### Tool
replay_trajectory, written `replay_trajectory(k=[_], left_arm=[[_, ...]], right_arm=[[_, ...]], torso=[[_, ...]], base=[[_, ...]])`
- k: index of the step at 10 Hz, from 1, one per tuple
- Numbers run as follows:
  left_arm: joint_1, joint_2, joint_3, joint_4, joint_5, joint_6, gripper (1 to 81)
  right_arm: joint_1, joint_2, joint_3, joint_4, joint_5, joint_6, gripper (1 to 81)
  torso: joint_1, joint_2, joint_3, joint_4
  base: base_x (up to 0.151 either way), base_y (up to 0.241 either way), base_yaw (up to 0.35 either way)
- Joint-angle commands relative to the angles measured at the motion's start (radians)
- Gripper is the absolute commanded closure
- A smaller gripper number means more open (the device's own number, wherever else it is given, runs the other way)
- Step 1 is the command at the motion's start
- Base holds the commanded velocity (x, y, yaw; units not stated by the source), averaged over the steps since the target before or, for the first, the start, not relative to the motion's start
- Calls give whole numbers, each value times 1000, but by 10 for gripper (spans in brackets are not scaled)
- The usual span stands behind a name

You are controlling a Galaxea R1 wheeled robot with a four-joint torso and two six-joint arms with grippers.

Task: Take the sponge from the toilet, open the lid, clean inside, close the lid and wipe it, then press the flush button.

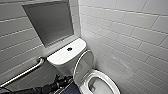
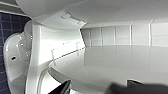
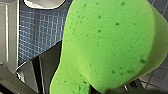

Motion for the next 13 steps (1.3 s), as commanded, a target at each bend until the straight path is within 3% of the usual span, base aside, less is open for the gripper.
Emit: replay_trajectory(k=[1, 5, 9, 11, 13], left_arm=[[-92, -26, 35, 38, 50, 8, 10], [-40, -44, -5, 132, 124, 9, 10], [21, -78, -6, 215, 142, 9, 10], [32, -98, 12, 283, 242, 9, 10], [64, -132, 81, 458, 381, 9, 10]], right_arm=[[-7, -47, 21, -29, -50, 1, 811], [-2, -43, 12, -29, -50, 1, 811], [2, -38, 12, -30, -52, 1, 811], [2, -38, 10, -30, -52, 1, 811], [-1, -50, 16, -43, -49, 1, 811]], torso=[[0, 0, 0, 0], [0, 0, 0, 0], [0, 0, 0, 0], [0, 0, 0, 0], [0, 0, 0, 0]], base=[[0, 0, 0], [0, 0, 0], [0, 0, 0], [0, 0, 0], [0, 0, 0]])
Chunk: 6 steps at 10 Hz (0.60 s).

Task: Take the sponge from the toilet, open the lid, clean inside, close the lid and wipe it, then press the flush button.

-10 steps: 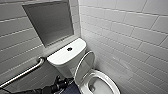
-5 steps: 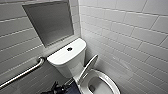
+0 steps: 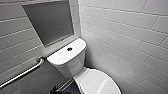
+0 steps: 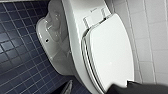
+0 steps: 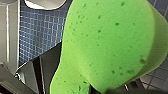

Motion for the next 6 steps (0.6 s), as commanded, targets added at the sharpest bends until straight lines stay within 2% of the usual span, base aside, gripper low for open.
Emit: replay_trajectory(k=[1, 3, 4, 6], left_arm=[[-34, -107, 173, 242, 221, 7, 10], [105, -172, 296, 392, 276, 7, 10], [217, -189, 333, 487, 271, 7, 10], [388, -171, 310, 617, 251, 7, 10]], right_arm=[[-10, -75, 32, -68, -13, 7, 811], [-5, -118, 67, -70, 12, 20, 811], [-7, -143, 84, -76, 17, 41, 811], [-11, -202, 138, -86, 95, 41, 811]], torso=[[0, 0, 0, 0], [0, 0, 0, 0], [0, 0, 0, 0], [0, 0, 0, 0]], base=[[0, 0, 0], [0, 0, 0], [0, 0, 0], [0, 0, 0]])
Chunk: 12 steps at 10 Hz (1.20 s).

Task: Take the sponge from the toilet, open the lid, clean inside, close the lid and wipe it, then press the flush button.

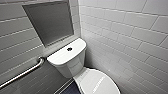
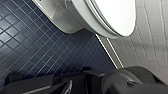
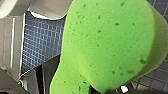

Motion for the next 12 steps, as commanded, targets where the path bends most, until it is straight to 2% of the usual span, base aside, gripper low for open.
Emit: replay_trajectory(k=[1, 3, 5, 6, 8, 9, 12], left_arm=[[269, -42, 70, 315, 6, 6, 10], [385, 46, -23, 382, -25, 6, 10], [455, 124, -143, 408, -72, 6, 10], [478, 165, -206, 414, -83, 8, 10], [508, 240, -308, 433, -84, 8, 10], [515, 274, -353, 436, -83, 8, 10], [543, 337, -437, 445, -84, 12, 10]], right_arm=[[-4, -127, 94, -54, 46, 13, 811], [55, -225, 207, -52, 61, 16, 811], [159, -306, 308, -52, 43, 16, 811], [235, -345, 357, -55, 1, 42, 811], [421, -398, 457, -54, -121, 65, 811], [553, -405, 517, -43, -237, 65, 811], [807, -324, 563, -14, -497, 66, 811]], torso=[[0, 0, 0, 0], [0, 0, 0, 0], [0, 0, 0, 0], [0, 0, 0, 0], [0, 0, 0, 0], [0, 0, 0, 0], [0, 0, 0, 0]], base=[[0, 0, 0], [0, 0, 0], [0, 0, 0], [0, 0, 0], [0, 0, 0], [0, 0, 0], [0, 0, 0]])
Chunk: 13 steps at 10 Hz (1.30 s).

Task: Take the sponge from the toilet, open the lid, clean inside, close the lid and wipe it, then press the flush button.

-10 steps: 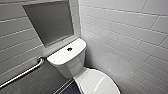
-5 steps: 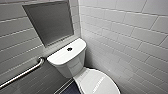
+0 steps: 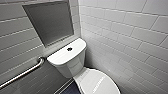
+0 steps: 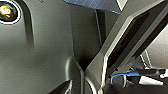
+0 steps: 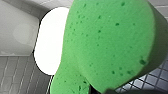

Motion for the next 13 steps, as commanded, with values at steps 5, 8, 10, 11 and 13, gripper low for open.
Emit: replay_trajectory(k=[5, 8, 10, 11, 13], left_arm=[[33, 65, -79, 38, 42, 12, 10], [33, 106, -129, 38, 42, 12, 10], [39, 126, -146, 38, 42, 12, 10], [44, 129, -145, 37, 42, 12, 10], [55, 141, -151, 38, 42, 12, 10]], right_arm=[[517, 159, 46, 17, -430, 28, 811], [673, 346, -123, 19, -524, 101, 811], [729, 472, -253, 17, -538, 158, 811], [748, 530, -334, 20, -554, 192, 811], [768, 616, -450, 15, -559, 301, 811]], torso=[[0, 0, 0, 0], [0, 0, 0, 0], [0, 0, 0, 0], [0, 0, 0, 0], [0, 0, 0, 0]], base=[[0, 0, 0], [0, 0, 0], [0, 0, 0], [0, 0, 0], [0, 0, 0]])
